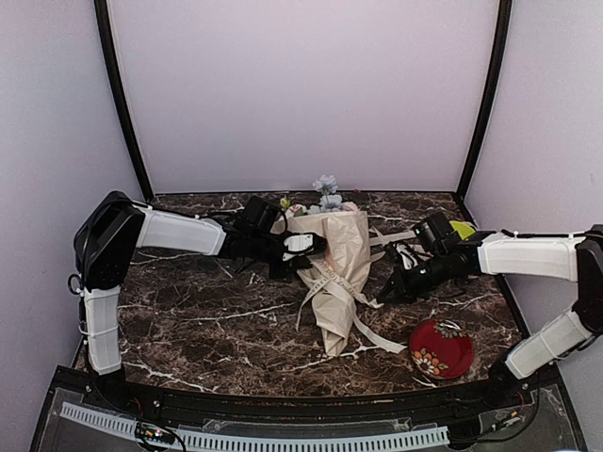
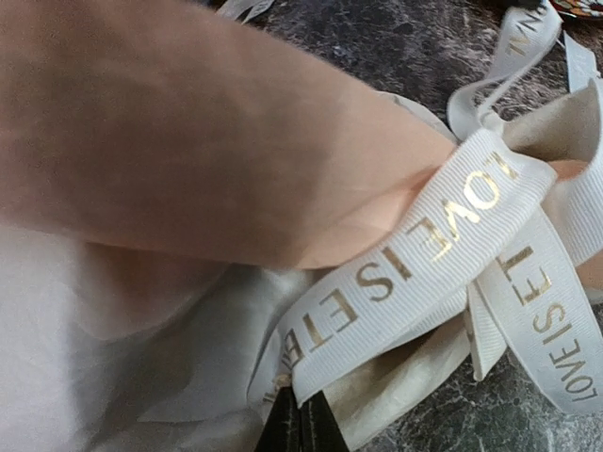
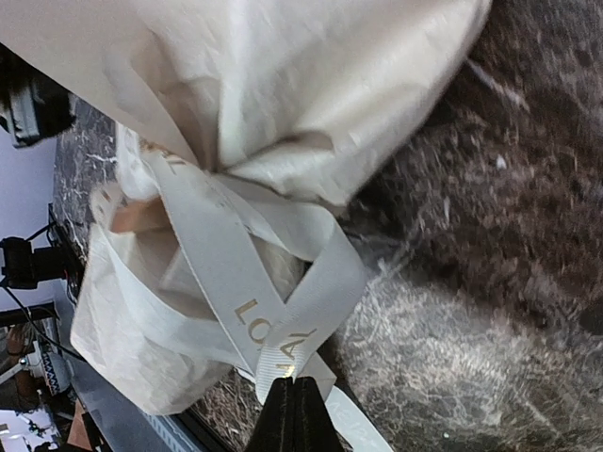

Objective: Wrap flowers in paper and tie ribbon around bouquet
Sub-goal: Tie the half-tied ribbon around the folded bouquet.

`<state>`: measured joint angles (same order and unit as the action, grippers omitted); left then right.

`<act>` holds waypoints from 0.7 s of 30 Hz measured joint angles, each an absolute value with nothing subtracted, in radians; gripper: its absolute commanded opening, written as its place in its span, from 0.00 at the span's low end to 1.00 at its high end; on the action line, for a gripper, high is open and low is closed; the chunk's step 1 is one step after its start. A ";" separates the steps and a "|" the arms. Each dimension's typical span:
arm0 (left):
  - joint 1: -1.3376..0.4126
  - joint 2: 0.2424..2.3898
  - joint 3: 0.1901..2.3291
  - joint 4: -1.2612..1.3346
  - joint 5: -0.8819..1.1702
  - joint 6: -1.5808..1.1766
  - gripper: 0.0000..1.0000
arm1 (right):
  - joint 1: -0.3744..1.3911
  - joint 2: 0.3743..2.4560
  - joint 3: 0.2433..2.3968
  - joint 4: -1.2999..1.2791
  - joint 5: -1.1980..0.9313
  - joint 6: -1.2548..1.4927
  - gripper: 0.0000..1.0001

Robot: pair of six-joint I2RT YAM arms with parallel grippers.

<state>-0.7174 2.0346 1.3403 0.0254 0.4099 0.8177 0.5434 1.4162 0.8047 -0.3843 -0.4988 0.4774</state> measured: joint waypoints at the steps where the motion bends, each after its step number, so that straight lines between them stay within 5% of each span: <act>1: -0.717 2.035 1.340 0.039 0.397 0.803 0.00 | 0.545 1.409 0.778 -0.377 -0.500 0.487 0.00; 21: -0.818 1.882 0.986 0.177 0.242 0.410 0.00 | 0.551 1.419 0.623 -0.329 -0.466 0.501 0.00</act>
